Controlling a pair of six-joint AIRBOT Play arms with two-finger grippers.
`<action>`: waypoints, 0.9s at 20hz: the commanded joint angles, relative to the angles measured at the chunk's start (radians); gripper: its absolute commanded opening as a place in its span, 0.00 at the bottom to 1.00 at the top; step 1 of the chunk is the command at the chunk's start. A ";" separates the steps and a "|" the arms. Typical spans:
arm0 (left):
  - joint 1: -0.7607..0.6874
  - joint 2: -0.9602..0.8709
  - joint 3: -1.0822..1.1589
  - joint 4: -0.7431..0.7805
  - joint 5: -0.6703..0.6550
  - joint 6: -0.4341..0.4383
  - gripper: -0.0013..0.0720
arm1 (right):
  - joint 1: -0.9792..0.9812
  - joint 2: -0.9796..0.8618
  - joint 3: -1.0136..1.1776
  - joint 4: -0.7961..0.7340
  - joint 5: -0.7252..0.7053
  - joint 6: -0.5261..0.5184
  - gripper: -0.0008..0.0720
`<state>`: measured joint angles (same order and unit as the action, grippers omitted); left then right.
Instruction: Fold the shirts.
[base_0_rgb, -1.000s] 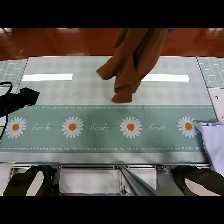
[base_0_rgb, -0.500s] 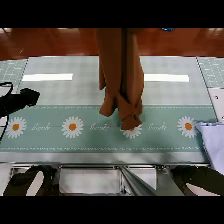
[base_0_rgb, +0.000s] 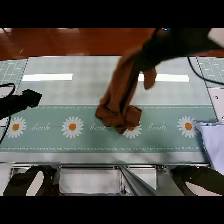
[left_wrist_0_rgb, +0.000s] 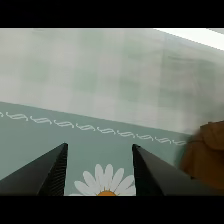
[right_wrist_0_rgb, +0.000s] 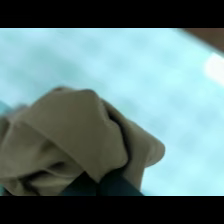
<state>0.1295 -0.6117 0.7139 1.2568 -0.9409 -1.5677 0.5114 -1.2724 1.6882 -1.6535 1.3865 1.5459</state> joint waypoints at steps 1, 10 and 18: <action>-0.038 -0.015 -0.033 -0.012 -0.021 0.000 0.70 | -0.150 0.000 -0.299 -0.050 0.074 0.046 0.05; -0.163 -0.152 -0.105 -0.177 0.016 0.011 0.70 | -0.306 0.038 -0.552 -0.208 -0.025 0.120 0.58; -0.025 -0.293 -0.089 -0.368 -0.087 0.095 0.70 | -0.986 0.337 -0.849 0.449 -0.269 -0.028 0.58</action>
<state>0.0986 -0.8234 0.6617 1.0229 -0.9672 -1.5444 -0.2386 -1.0080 1.0134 -1.5990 1.2133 1.6550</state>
